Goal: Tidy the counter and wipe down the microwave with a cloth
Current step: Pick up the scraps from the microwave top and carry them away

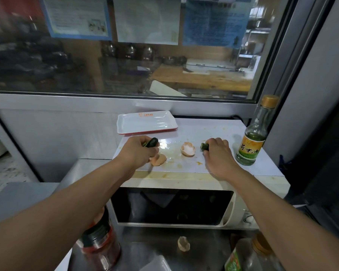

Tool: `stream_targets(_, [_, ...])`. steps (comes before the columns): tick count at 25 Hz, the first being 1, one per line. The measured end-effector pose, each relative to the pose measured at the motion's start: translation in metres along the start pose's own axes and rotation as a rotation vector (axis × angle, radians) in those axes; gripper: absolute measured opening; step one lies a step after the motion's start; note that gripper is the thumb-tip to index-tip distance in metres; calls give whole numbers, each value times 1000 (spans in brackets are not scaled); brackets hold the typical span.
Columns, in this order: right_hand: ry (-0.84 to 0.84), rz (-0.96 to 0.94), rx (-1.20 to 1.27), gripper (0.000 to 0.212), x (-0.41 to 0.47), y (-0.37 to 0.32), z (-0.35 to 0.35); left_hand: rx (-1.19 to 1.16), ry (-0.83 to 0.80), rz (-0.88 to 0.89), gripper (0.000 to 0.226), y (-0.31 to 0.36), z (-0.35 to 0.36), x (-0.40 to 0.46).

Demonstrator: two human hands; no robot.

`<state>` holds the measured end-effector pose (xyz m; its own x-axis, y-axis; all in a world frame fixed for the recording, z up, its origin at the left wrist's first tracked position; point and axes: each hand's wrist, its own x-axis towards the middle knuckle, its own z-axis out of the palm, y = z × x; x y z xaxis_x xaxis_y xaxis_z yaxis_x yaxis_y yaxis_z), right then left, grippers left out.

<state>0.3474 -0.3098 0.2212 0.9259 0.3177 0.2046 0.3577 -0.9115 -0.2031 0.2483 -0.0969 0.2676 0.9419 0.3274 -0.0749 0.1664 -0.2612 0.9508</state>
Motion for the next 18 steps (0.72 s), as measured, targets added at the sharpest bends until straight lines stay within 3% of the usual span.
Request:
stream_targets(7, [-13, 18, 7, 30, -2, -1, -5, 10, 3, -3, 11, 1, 0, -2])
stream_targets(18, [84, 17, 230, 28, -4, -17, -19, 82, 68, 6, 13, 2, -15, 7])
